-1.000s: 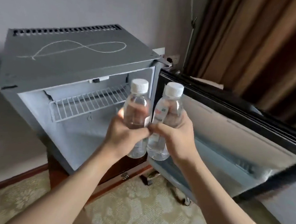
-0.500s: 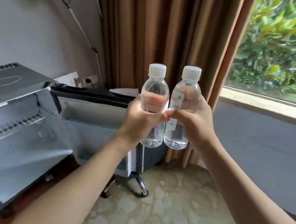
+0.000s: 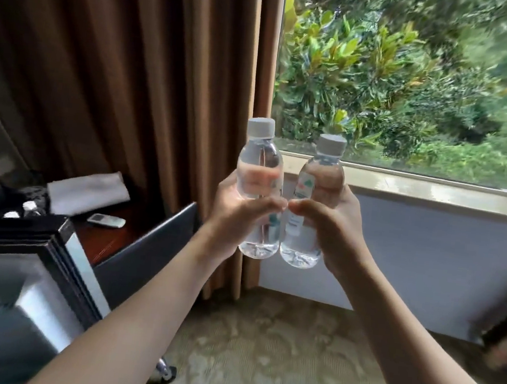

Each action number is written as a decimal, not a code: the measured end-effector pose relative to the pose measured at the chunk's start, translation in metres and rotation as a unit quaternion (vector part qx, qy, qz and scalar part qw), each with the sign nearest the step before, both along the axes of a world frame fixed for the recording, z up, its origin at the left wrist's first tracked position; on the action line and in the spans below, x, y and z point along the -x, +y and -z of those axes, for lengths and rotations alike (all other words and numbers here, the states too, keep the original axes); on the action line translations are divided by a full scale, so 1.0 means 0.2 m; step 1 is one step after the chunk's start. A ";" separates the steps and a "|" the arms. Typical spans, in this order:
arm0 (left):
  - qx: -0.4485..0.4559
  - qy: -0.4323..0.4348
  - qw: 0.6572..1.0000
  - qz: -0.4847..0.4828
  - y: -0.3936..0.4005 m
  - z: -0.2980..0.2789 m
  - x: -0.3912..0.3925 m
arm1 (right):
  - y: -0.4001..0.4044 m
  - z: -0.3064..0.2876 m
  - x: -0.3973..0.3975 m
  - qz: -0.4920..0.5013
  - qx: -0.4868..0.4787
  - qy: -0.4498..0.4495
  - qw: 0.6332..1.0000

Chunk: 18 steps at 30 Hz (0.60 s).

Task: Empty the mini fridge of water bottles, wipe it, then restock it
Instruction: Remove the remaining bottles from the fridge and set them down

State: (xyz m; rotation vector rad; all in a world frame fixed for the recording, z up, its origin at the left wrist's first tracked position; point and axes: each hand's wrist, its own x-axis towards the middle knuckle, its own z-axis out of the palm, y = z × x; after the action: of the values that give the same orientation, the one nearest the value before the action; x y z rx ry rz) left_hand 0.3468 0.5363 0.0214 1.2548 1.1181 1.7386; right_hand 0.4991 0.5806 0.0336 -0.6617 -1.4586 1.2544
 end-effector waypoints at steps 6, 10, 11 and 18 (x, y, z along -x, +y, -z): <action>0.005 -0.033 0.999 0.012 0.49 0.04 0.23 | 0.50 0.03 0.26 0.011 0.000 -0.005 1.000; 0.012 -0.038 0.999 0.001 0.70 0.05 0.39 | 0.78 0.04 0.42 0.000 0.011 -0.001 1.000; 0.017 -0.035 0.999 -0.002 0.74 0.05 0.43 | 0.84 0.05 0.47 -0.008 0.014 -0.002 1.000; 0.048 -0.075 0.992 -0.087 0.99 0.12 0.87 | 1.27 0.18 1.05 -0.130 0.038 -0.018 0.991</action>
State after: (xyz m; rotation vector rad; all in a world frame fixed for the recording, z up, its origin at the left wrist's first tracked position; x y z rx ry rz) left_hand 0.1724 0.7342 -0.0032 0.9767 1.2361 1.8506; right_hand 0.2891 0.8342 -0.0032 -0.5587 -1.5714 1.5118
